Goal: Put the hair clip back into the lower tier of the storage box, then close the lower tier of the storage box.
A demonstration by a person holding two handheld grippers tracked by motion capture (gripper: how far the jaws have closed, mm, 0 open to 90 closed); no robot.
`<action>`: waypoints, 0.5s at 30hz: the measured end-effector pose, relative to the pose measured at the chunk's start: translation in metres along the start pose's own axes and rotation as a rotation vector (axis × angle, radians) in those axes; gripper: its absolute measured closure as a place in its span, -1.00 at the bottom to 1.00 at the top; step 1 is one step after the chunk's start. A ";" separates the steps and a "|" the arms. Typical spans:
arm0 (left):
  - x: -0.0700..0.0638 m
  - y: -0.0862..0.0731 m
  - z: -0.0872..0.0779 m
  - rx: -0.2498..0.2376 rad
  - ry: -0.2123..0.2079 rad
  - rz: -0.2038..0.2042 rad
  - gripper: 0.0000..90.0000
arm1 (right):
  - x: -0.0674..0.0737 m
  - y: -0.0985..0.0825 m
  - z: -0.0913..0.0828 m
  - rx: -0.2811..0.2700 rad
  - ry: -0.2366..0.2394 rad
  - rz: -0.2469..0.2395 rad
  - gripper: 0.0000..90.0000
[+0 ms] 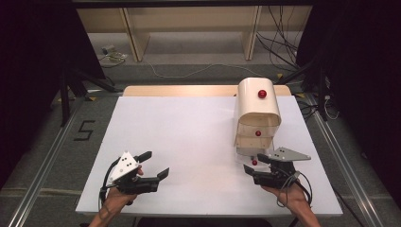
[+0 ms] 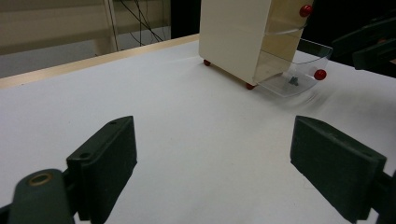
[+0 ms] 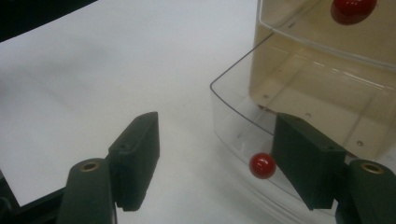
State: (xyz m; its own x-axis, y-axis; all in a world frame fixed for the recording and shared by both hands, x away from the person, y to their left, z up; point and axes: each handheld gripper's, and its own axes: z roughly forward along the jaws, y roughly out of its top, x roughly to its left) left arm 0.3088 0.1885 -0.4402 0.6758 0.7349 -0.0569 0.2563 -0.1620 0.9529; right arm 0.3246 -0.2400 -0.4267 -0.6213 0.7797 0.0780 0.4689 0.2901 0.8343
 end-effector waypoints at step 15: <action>0.000 0.000 0.000 0.000 -0.001 -0.001 -0.68 | -0.003 -0.011 -0.001 0.058 -0.005 -0.016 0.14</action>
State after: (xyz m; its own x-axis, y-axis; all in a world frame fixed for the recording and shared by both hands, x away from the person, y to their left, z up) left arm 0.3087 0.1886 -0.4402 0.6759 0.7347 -0.0579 0.2569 -0.1612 0.9529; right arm 0.3203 -0.2465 -0.4355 -0.6258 0.7774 0.0626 0.4950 0.3339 0.8021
